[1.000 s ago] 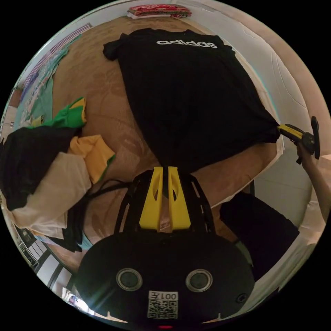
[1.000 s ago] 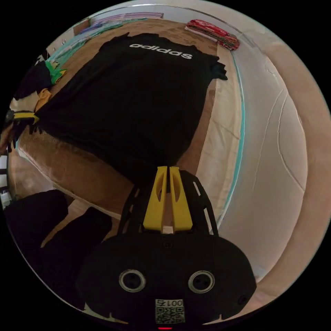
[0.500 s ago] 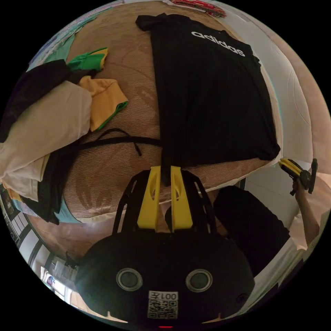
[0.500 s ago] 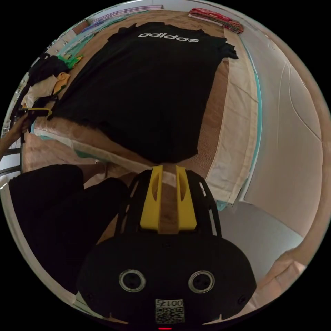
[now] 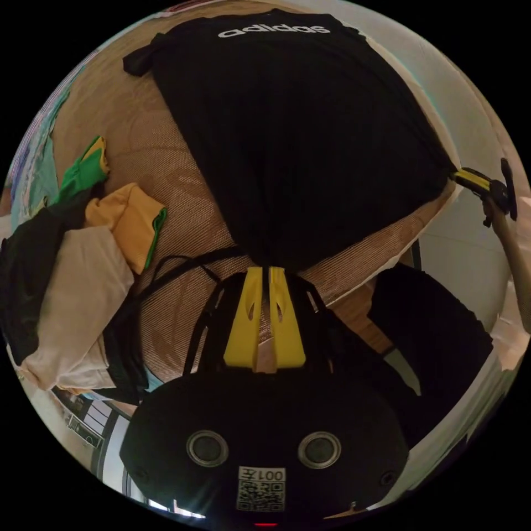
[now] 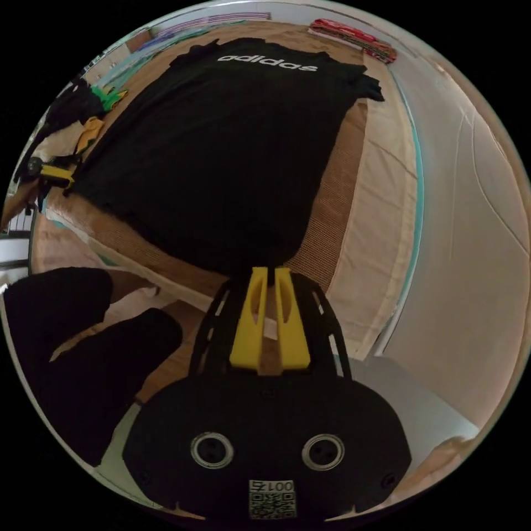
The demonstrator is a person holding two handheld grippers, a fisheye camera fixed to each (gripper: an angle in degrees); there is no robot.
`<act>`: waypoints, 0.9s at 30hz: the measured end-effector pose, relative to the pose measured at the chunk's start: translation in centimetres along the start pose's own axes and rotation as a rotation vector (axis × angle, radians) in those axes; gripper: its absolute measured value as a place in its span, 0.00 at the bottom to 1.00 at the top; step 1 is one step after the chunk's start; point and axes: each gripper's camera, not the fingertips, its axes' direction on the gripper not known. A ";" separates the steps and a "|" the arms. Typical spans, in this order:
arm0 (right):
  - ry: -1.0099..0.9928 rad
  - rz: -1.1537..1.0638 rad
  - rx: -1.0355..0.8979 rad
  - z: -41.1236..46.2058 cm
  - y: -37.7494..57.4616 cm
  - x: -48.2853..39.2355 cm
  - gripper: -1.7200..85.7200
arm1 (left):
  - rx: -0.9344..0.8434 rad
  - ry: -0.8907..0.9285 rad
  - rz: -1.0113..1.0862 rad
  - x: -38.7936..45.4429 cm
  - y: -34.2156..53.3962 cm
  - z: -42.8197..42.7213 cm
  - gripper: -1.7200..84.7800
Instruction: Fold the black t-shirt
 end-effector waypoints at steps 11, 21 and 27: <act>-0.514 0.358 -0.139 -2.7 1.7 10.3 0.05 | -0.026 0.073 -0.035 -3.1 0.8 -2.1 0.01; -0.480 0.373 -0.241 -2.6 2.0 12.7 0.03 | -0.099 0.135 -0.040 -2.8 0.4 -0.4 0.01; -0.442 0.306 -0.202 -0.4 4.1 10.6 0.04 | 0.002 0.249 -0.229 -3.8 2.7 1.2 0.01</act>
